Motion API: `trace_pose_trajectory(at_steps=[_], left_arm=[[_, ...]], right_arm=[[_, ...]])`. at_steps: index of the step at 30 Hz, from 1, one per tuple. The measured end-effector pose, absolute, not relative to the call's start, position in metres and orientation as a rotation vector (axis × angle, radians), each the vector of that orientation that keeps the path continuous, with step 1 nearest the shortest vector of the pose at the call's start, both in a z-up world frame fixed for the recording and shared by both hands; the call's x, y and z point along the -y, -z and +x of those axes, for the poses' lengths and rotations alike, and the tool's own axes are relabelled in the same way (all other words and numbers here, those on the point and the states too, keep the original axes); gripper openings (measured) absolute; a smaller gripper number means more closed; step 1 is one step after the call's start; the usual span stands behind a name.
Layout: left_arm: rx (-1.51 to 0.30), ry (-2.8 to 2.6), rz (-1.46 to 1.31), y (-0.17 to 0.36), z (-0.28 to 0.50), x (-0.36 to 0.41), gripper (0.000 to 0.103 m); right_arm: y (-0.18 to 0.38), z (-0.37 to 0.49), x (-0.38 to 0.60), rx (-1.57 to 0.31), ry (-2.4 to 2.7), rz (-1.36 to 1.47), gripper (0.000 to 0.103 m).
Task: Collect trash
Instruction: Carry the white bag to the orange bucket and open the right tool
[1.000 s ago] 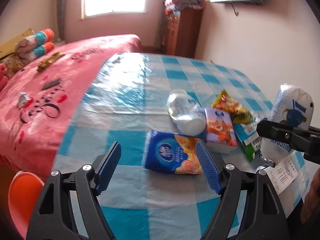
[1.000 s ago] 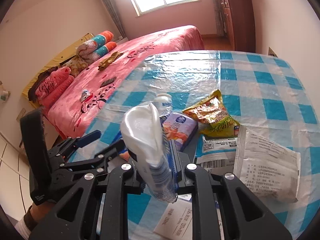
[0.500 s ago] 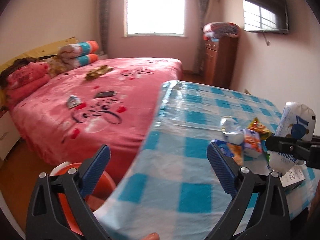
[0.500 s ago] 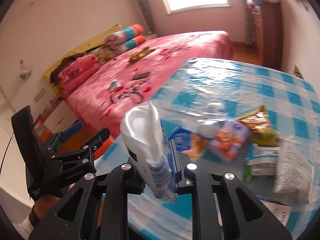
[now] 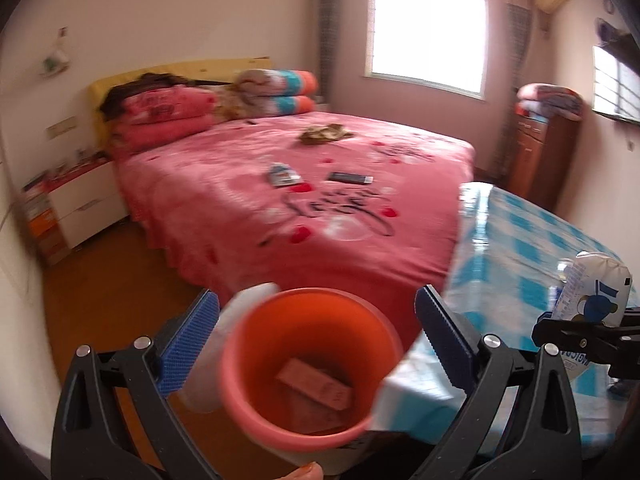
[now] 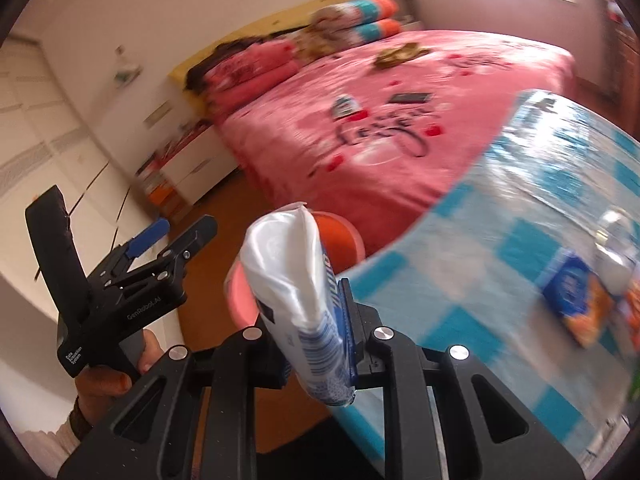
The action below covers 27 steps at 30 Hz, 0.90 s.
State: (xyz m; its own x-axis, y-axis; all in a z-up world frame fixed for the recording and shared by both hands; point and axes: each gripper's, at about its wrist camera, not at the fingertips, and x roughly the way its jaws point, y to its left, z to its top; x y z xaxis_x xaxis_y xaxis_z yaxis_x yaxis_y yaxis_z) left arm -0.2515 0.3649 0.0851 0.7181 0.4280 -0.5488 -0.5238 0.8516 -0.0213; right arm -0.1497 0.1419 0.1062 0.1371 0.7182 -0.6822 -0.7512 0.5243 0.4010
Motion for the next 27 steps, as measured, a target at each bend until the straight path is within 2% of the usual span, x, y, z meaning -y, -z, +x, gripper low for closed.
trace_pose_trajectory(at_steps=[13,15,16,17,22,25,27], left_arm=[[-0.560,-0.674,-0.220,-0.078,-0.293,-0.411,0.099],[-0.565,-0.682,-0.213,-0.077,-0.293,-0.412,0.099],[-0.570,-0.685,-0.208,-0.077,-0.292,-0.412,0.099],[-0.573,-0.684,-0.206,-0.076,-0.290,-0.412,0.099],[-0.573,-0.659,-0.210,-0.077,-0.283,-0.406,0.099],[-0.564,-0.618,-0.233,-0.079,-0.274,-0.395,0.099],[-0.571,-0.578,-0.247,-0.080,-0.263,-0.382,0.099]], right_arm=[[-0.077,-0.158,-0.250,-1.013,-1.192,-0.142,0.024],[-0.070,-0.157,-0.255,-1.019,-1.187,-0.148,0.034],[-0.069,-0.156,-0.253,-1.017,-1.178,-0.145,0.046],[-0.069,-0.155,-0.248,-1.010,-1.169,-0.130,0.053],[-0.081,-0.152,-0.212,-0.956,-1.120,-0.094,0.058],[-0.092,-0.150,-0.175,-0.907,-1.059,-0.056,0.072],[-0.100,-0.148,-0.146,-0.871,-1.005,-0.031,0.073]])
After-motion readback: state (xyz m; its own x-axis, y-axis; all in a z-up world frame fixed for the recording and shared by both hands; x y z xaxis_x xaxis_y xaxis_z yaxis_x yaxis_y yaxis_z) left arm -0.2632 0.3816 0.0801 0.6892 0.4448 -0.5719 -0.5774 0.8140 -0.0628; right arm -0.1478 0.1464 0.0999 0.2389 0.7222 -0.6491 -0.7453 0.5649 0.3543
